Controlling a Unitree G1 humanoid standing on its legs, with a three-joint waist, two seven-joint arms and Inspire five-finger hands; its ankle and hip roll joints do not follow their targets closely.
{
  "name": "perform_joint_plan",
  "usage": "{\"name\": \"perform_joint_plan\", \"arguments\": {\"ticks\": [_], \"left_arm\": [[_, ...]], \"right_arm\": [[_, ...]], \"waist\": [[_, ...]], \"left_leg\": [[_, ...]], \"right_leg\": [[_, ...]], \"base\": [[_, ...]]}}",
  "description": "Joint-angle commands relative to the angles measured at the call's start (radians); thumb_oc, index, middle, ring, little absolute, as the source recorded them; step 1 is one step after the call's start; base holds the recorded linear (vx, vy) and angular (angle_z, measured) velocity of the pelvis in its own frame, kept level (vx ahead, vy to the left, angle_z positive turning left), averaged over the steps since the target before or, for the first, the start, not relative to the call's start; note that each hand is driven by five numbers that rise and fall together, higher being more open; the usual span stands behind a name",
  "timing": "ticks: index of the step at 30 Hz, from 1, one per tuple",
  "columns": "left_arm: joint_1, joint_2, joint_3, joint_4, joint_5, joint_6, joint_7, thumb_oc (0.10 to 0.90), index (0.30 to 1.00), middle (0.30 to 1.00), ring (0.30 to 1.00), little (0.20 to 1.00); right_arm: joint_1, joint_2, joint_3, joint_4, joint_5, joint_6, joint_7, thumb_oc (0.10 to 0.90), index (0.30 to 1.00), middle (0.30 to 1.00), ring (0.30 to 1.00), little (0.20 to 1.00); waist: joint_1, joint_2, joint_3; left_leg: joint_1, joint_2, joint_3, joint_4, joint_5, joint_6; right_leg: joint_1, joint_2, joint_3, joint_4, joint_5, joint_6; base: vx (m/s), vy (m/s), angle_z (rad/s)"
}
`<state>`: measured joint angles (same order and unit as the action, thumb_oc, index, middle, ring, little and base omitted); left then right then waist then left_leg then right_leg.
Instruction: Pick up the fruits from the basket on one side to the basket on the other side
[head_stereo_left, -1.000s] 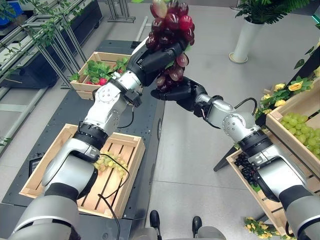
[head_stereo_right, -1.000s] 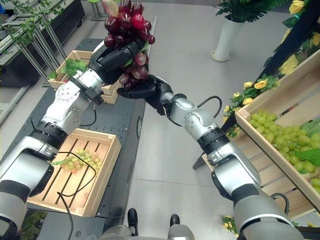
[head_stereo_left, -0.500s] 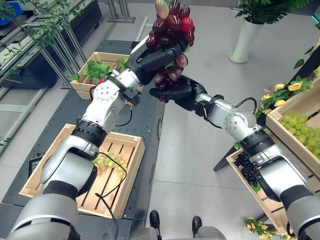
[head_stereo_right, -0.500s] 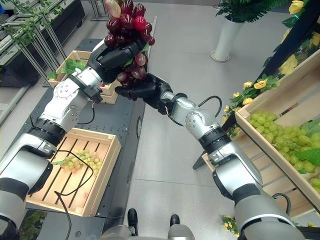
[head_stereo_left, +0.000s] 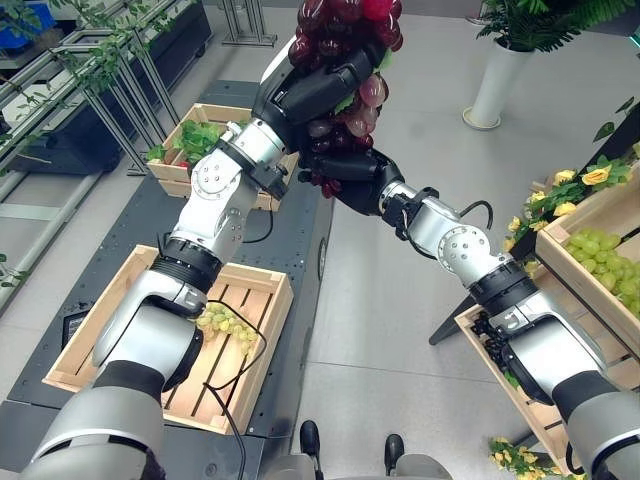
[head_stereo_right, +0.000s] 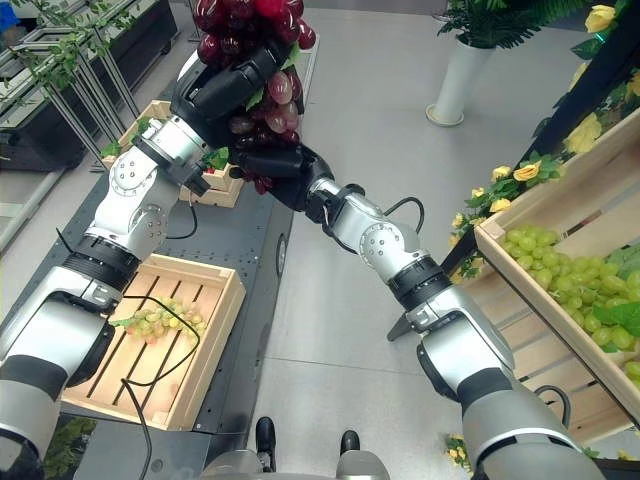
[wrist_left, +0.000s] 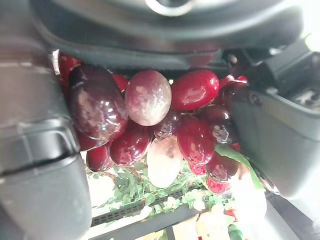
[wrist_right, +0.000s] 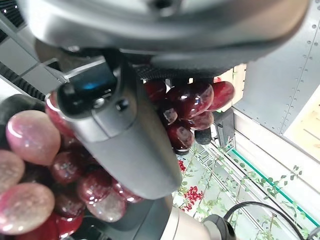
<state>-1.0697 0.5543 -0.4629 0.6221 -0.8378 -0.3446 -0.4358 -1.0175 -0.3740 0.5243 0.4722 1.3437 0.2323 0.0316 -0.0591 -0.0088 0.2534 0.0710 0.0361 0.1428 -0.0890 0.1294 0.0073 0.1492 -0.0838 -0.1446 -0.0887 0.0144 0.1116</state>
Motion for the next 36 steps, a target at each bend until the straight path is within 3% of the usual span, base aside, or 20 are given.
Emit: {"name": "perform_joint_plan", "arguments": {"ticks": [1,5,6,22,36], "left_arm": [[0.049,-0.055,-0.02,0.186,0.001,-0.005,-0.001,0.452,0.378,0.378,0.378,0.378],[0.05,-0.052,-0.02,0.197,0.002,0.008,-0.01,0.562,0.542,0.542,0.542,0.542],[0.05,-0.049,-0.021,0.198,0.004,0.03,-0.012,0.8,0.9,0.9,0.9,0.9],[0.063,-0.029,-0.024,0.221,0.075,0.048,0.023,0.8,0.9,0.9,0.9,0.9],[0.058,0.073,0.007,0.275,0.145,0.042,0.054,0.8,0.9,0.9,0.9,0.9]], "right_arm": [[-0.103,0.061,-0.195,0.01,0.132,-0.272,0.05,0.4,0.3,0.3,0.3,0.3],[-0.102,0.06,-0.194,0.033,0.129,-0.266,0.042,0.4,0.3,0.3,0.3,0.3],[-0.095,0.061,-0.193,0.039,0.124,-0.267,0.047,0.4,0.3,0.3,0.3,0.3],[-0.108,0.051,-0.18,0.044,0.044,-0.289,0.021,0.4,0.3,0.3,0.3,0.3],[-0.09,0.003,-0.187,0.066,0.005,-0.282,0.023,0.4,0.3,0.3,0.3,0.3]], "waist": [[0.016,0.009,-0.272],[0.015,0.01,-0.273],[0.014,0.011,-0.273],[0.015,0.014,-0.267],[0.023,0.016,-0.269]], "left_leg": [[0.068,-0.027,-0.047,0.002,-0.191,-0.037],[0.069,-0.026,-0.043,0.002,-0.19,-0.038],[0.069,-0.025,-0.041,0.002,-0.189,-0.038],[0.064,-0.025,-0.037,0.002,-0.185,-0.038],[0.061,-0.026,-0.043,0.002,-0.184,-0.038]], "right_leg": [[-0.003,0.041,-0.02,0.001,-0.047,-0.055],[-0.005,0.04,-0.019,0.001,-0.045,-0.054],[-0.006,0.04,-0.018,0.001,-0.044,-0.054],[-0.013,0.04,-0.018,0.001,-0.039,-0.052],[-0.015,0.036,-0.025,0.001,-0.039,-0.05]], "base": [[0.0,0.0,0.0],[0.0,0.0,0.0],[0.0,0.0,0.0],[0.0,0.0,0.0],[0.0,0.001,0.0]]}}
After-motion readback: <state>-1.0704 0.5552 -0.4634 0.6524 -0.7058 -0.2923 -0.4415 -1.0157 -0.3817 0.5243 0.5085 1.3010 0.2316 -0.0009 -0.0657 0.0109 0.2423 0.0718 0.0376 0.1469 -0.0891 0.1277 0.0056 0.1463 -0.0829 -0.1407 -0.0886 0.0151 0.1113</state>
